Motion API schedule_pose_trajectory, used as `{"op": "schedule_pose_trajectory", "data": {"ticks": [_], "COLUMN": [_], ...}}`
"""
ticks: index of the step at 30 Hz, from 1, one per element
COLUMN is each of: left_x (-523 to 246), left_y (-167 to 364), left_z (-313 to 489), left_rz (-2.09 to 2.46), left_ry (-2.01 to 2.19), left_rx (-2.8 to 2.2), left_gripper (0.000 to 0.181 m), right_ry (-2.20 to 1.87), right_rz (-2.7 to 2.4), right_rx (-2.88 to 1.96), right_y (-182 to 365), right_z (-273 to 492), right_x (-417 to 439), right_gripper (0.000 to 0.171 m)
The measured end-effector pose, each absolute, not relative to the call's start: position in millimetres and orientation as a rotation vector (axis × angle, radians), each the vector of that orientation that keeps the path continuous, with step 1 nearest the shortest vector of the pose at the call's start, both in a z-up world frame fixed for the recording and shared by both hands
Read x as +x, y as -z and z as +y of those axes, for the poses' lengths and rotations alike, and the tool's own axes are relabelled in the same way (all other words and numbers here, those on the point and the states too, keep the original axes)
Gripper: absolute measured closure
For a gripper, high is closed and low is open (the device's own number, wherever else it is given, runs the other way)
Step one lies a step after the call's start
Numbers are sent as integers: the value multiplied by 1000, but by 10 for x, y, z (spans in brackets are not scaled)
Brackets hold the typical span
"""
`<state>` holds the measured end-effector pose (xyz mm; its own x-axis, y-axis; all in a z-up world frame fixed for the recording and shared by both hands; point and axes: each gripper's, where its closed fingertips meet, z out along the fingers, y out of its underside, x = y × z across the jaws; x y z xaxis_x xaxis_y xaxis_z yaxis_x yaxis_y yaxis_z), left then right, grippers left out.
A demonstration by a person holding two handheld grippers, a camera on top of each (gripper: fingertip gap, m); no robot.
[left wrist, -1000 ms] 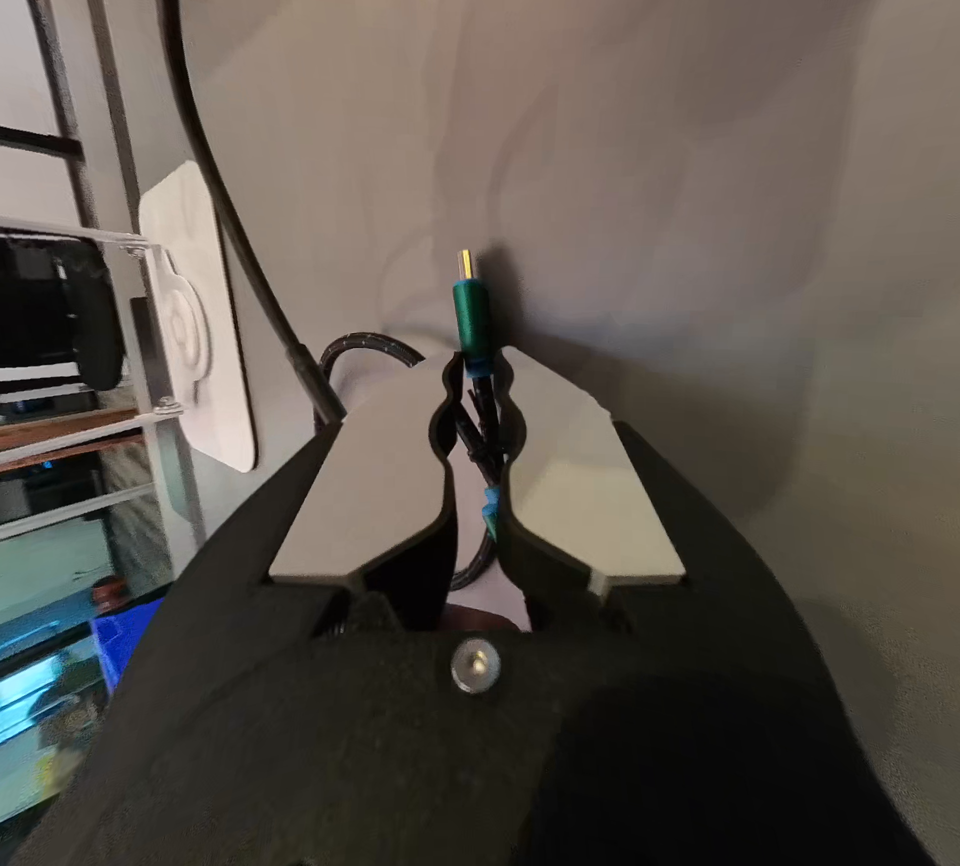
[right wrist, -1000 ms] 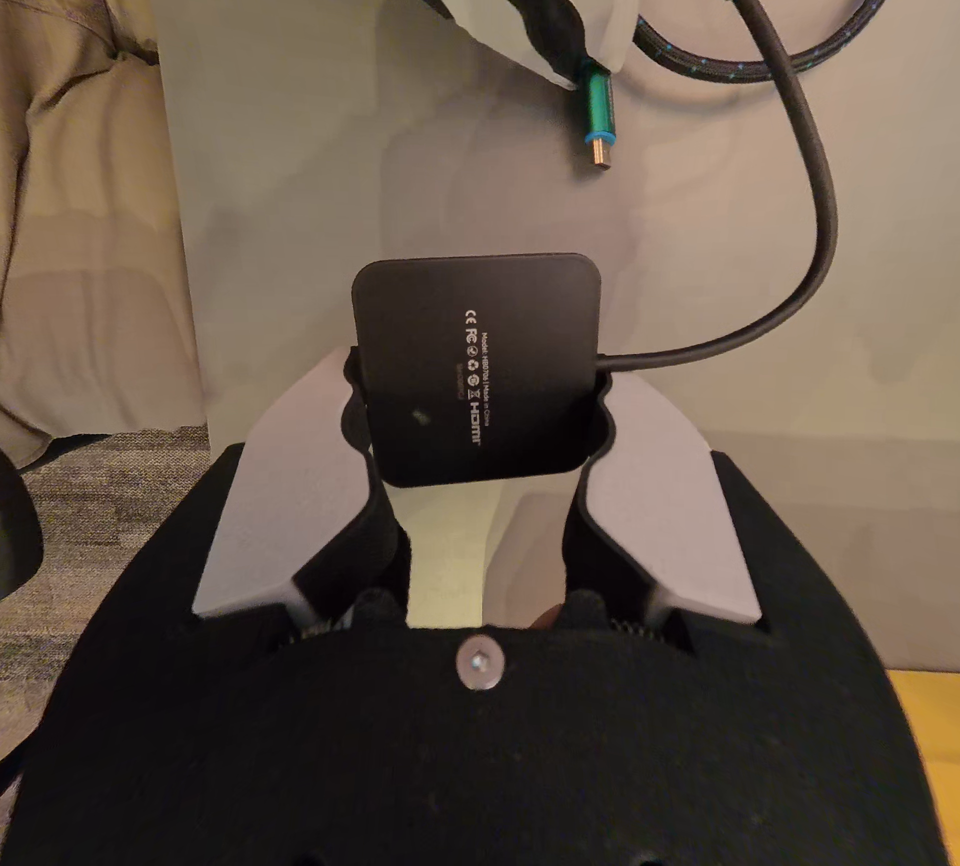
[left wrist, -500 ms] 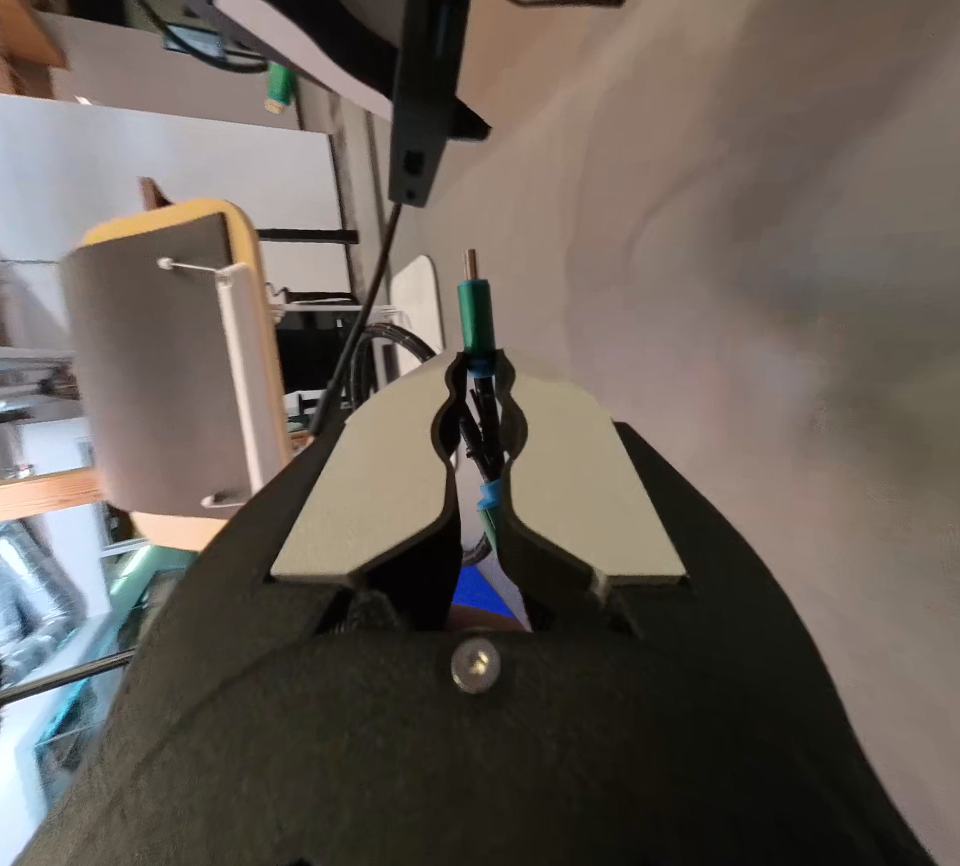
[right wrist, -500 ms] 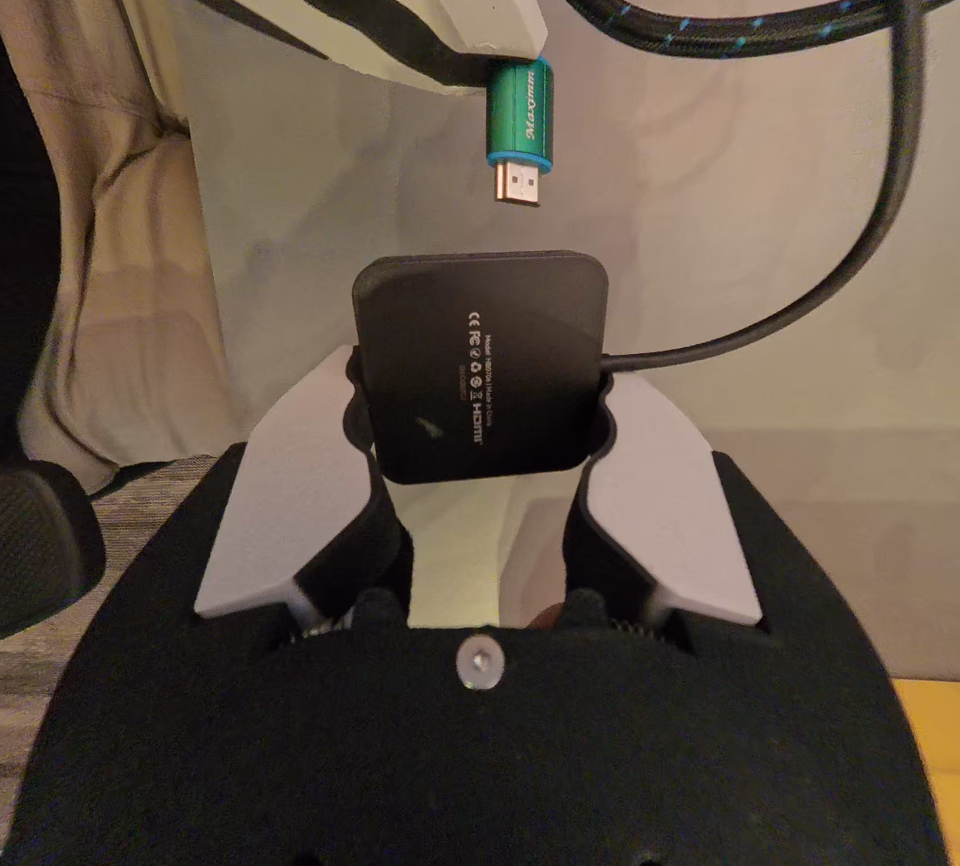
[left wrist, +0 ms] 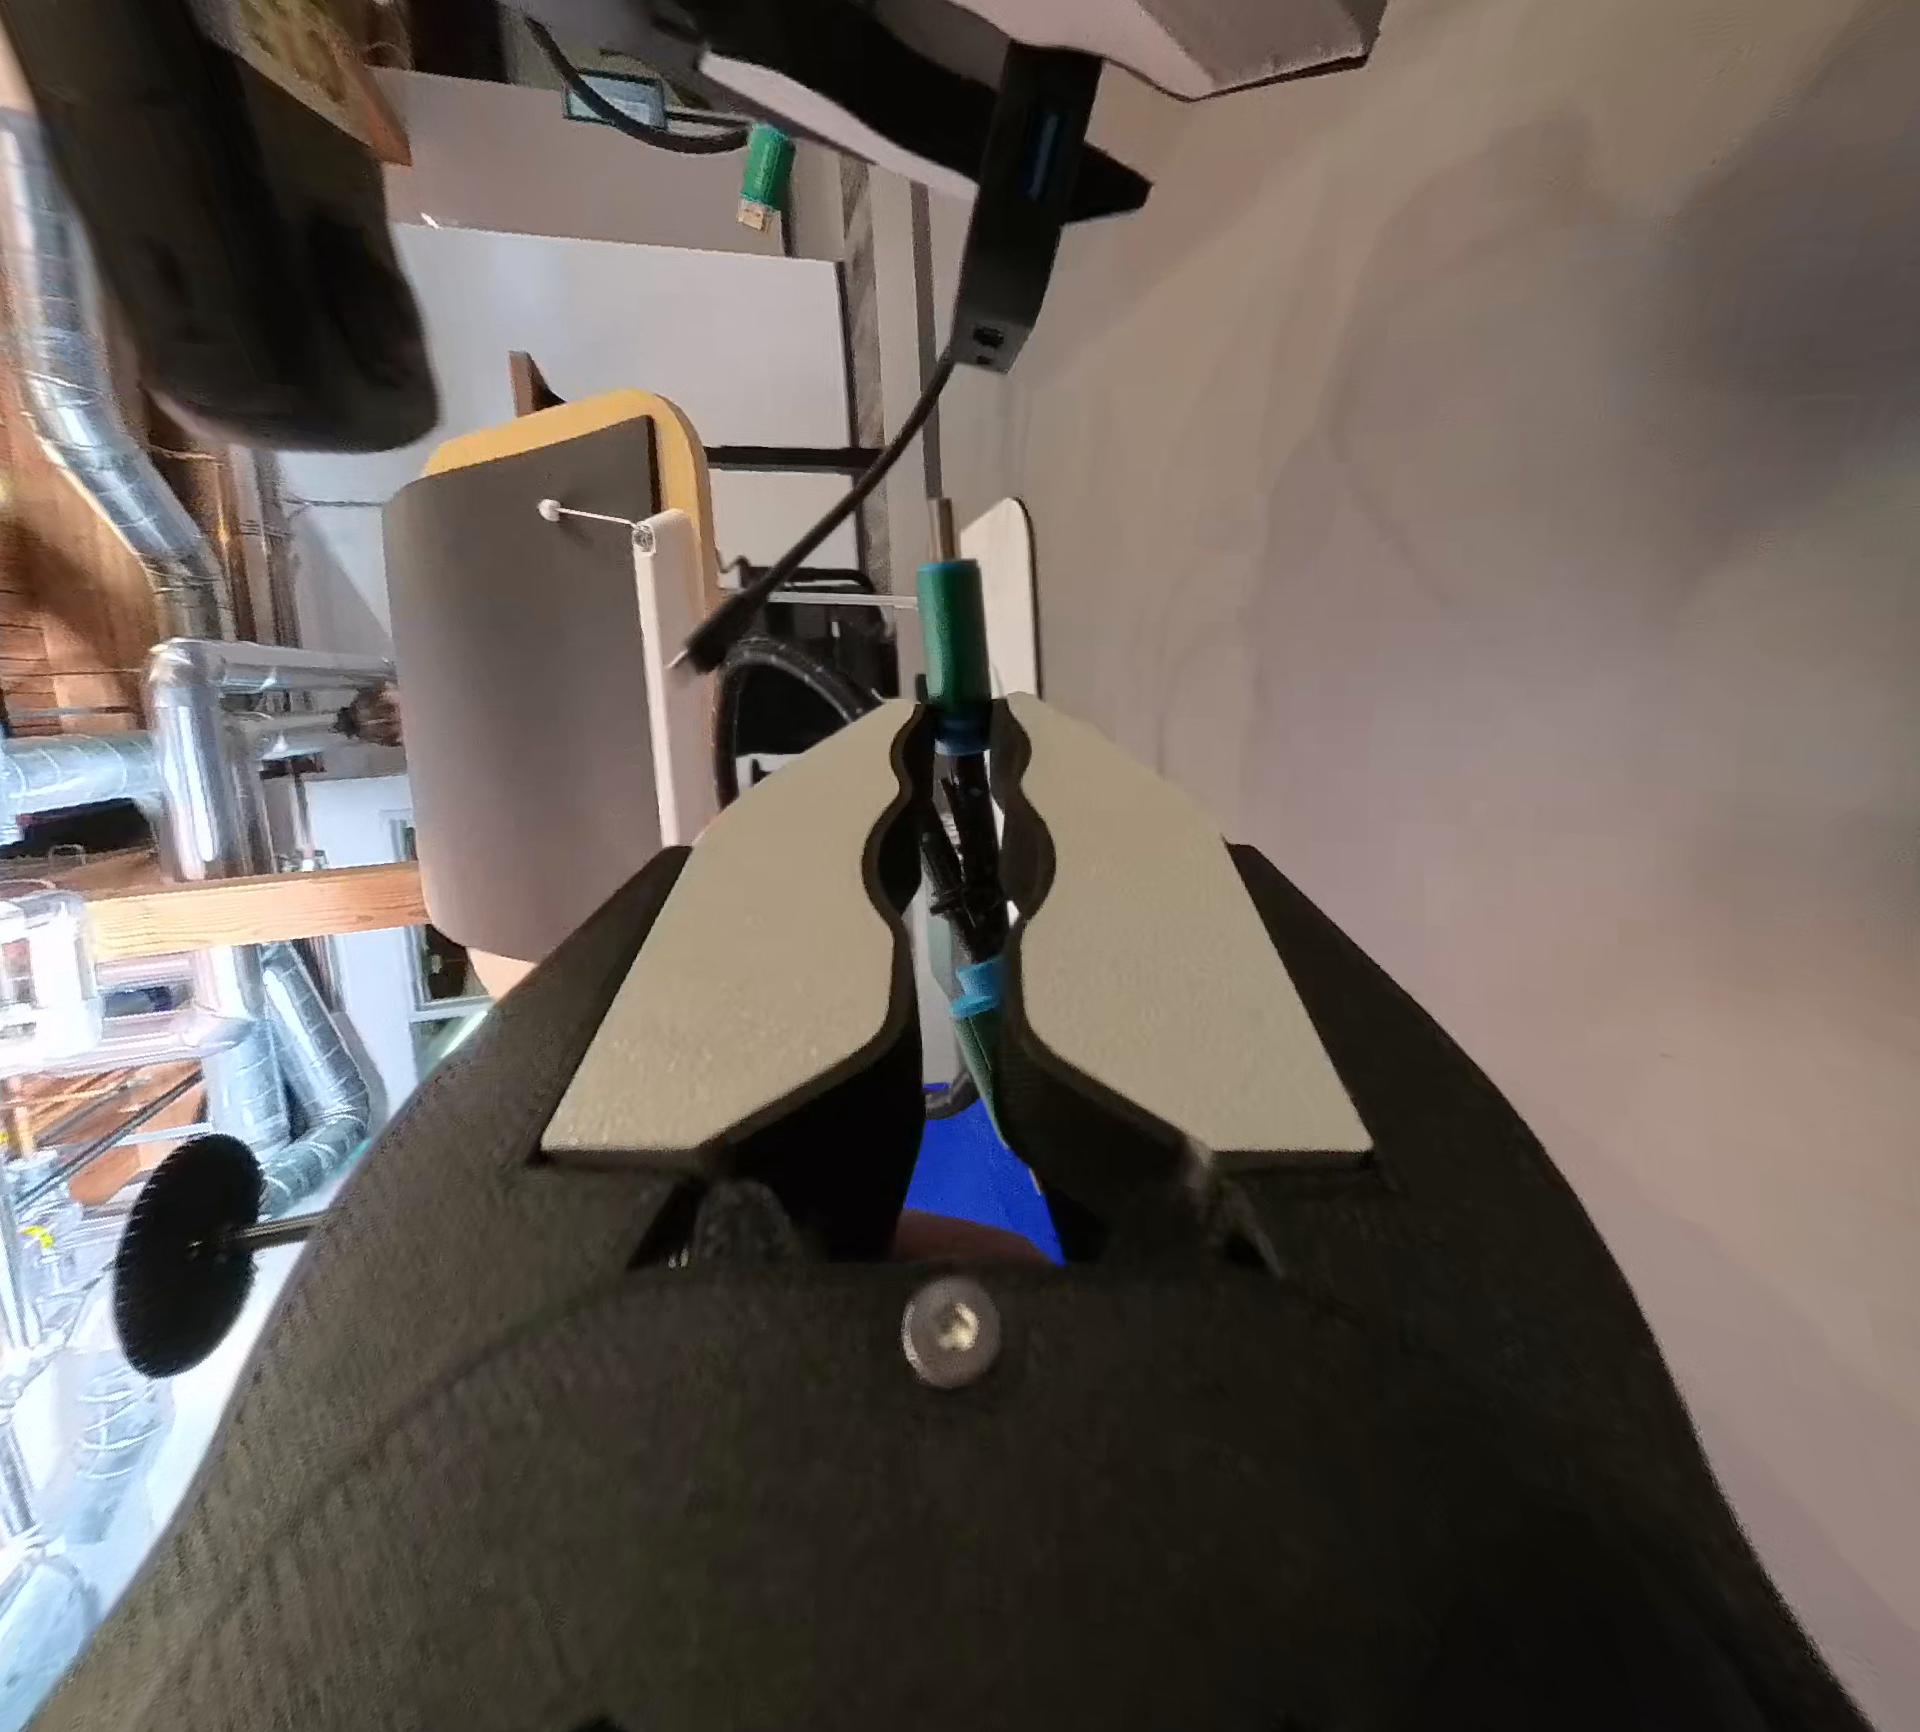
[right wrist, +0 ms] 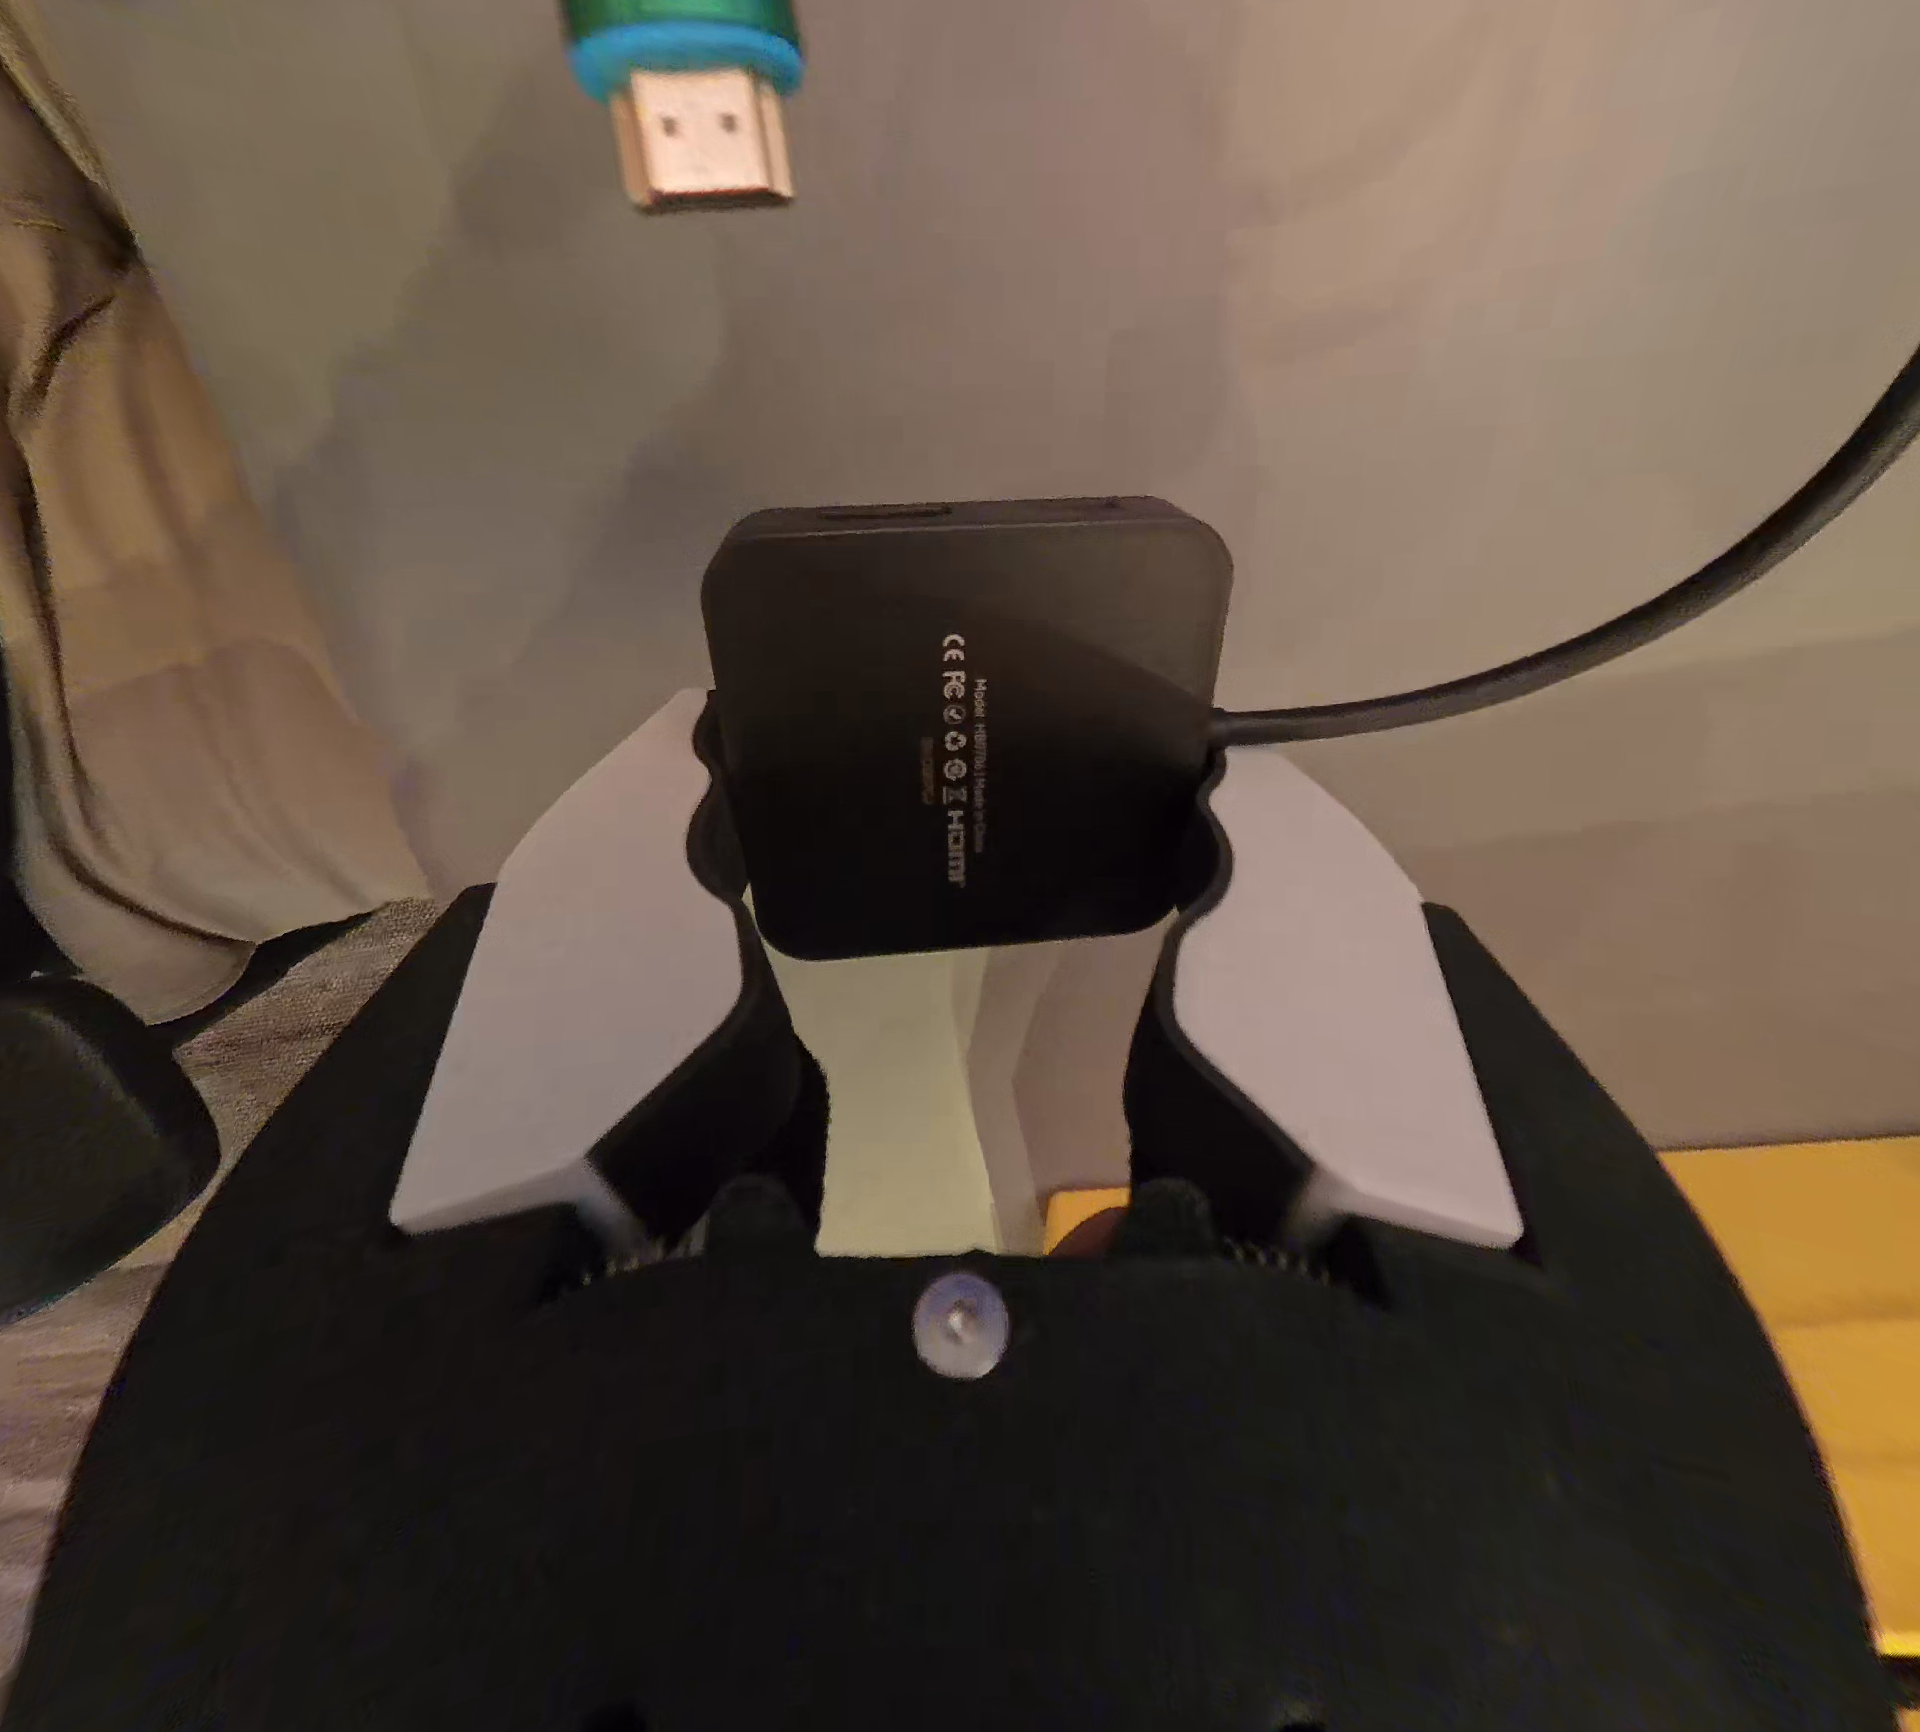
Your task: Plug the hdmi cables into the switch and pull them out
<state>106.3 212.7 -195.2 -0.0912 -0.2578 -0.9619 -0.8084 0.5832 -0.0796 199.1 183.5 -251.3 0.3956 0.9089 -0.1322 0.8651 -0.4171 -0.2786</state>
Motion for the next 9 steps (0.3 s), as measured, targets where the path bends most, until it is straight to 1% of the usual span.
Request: {"op": "schedule_pose_trajectory", "data": {"ticks": [1, 9], "left_x": [1066, 1203], "left_y": [1931, 1957], "left_z": [2119, 2031], "left_rz": [1632, 1644], "left_ry": [-590, -577], "left_rx": [-890, -854], "left_gripper": [172, 172], "right_ry": [-379, -432], "right_rz": [-1598, -1645], "right_rx": [-2499, -2491], "right_y": [2536, 2508], "right_z": [1843, 1775], "right_x": [2012, 1868], "right_gripper": [91, 91]}}
